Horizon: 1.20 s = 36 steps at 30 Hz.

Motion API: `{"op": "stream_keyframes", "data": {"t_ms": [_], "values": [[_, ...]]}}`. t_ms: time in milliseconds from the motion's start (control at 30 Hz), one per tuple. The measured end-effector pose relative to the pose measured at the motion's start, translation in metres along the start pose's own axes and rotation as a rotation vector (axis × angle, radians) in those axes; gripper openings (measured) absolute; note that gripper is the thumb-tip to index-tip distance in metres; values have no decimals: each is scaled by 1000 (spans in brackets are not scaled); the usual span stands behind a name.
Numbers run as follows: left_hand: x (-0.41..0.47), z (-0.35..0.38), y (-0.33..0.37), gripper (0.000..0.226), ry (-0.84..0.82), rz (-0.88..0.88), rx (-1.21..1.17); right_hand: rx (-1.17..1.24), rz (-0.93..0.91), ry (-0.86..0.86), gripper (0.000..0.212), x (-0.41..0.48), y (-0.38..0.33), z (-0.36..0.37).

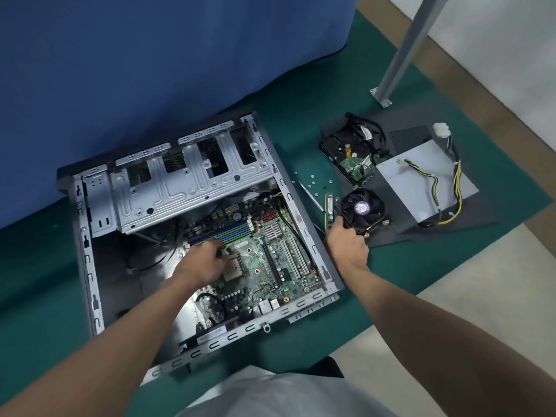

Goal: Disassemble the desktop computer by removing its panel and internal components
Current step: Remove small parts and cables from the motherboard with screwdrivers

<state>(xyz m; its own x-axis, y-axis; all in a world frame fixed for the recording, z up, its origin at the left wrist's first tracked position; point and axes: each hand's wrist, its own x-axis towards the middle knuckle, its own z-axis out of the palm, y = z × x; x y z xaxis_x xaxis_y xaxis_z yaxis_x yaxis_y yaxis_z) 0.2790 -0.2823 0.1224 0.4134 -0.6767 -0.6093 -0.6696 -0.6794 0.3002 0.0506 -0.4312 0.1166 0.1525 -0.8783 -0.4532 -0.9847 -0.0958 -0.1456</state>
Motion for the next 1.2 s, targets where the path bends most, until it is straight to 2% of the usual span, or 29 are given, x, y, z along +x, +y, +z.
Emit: {"op": "stream_keyframes", "data": {"t_ms": [100, 200, 267, 333, 367, 467, 533, 633, 733, 800, 900, 1067, 1133, 1200], "values": [[0, 0, -2, 35, -2, -3, -20, 44, -48, 30, 29, -4, -3, -6], [-1, -1, -3, 31, 16, 3, -21, 346, -156, 137, 21, -6, -9, -26], [-2, -3, -3, 30, 48, 6, -38, 510, -229, 284, 14, -12, -17, -45], [-2, -5, -2, 31, 68, 8, -66, 538, -368, 439, 10, -26, -33, -62], [-2, -5, -2, 32, 70, 7, -75, 508, -469, 459, 10, -36, -43, -67], [0, -6, -4, 35, 72, -1, -97, 294, -772, 279, 12, -68, -73, -58], [2, -6, -7, 37, 87, -2, -101, 165, -833, 73, 14, -76, -90, -38], [1, -6, -15, 37, 178, 29, -58, 20, -691, -129, 33, -69, -109, -11], [-1, -9, -27, 40, 273, 21, 6, -157, -523, -185, 57, -54, -114, 0], [-2, -10, -35, 46, 253, 0, 24, -188, -398, -222, 61, -47, -110, 2], [0, -11, -42, 50, 208, 17, 70, -319, -322, -224, 61, -45, -101, 2], [-6, -5, -27, 51, 258, 133, 174, -948, -562, -238, 55, -50, -90, -3], [-10, 4, -14, 52, 207, 236, 163, -1072, -642, -306, 47, -53, -89, -11], [-15, 15, 0, 52, 97, 317, 150, -1156, -746, -404, 28, -55, -87, -17]]}}
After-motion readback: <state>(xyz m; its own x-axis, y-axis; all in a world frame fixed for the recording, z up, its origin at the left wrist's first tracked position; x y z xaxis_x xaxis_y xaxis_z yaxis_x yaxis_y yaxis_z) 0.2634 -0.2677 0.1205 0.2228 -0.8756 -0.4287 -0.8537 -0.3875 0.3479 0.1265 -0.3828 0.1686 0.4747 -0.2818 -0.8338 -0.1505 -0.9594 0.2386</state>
